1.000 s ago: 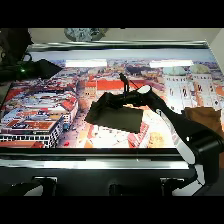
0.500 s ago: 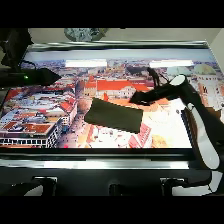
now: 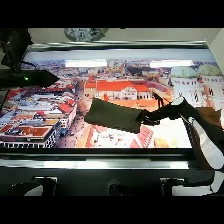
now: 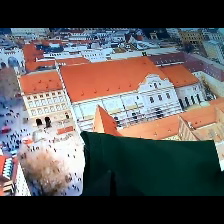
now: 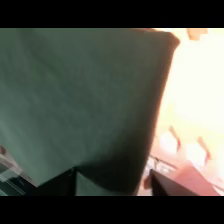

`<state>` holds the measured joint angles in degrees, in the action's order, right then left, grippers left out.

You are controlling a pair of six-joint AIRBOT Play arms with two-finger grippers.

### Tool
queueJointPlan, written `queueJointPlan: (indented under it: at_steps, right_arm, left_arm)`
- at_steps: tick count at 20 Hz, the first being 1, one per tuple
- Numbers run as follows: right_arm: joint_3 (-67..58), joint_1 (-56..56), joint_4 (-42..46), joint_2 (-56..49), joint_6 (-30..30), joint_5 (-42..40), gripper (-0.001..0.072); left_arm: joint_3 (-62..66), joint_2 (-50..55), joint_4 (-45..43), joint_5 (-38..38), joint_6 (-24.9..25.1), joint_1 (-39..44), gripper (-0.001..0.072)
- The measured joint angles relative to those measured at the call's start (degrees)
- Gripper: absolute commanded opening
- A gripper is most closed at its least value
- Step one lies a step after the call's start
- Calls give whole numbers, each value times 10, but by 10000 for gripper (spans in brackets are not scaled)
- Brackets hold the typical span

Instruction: Fold the shirts.

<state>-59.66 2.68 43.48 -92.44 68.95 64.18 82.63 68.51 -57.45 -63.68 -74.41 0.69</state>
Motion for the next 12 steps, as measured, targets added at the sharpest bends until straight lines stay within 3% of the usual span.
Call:
queueJointPlan:
  at_steps: [1,4,8,12]
  right_arm:
    - [5,1,-8,-2,-5,-9,50]
    - [9,5,-66,-5,-49,-26,43]
    - [-49,48,-127,22,-117,9,42]
    - [-163,149,-98,77,-77,59,43]
  left_arm:
    - [0,0,-1,0,0,0,25]
    - [0,0,-2,0,-1,0,25]
    - [-1,1,-2,0,-1,0,25]
    - [-1,1,-2,0,-1,0,25]
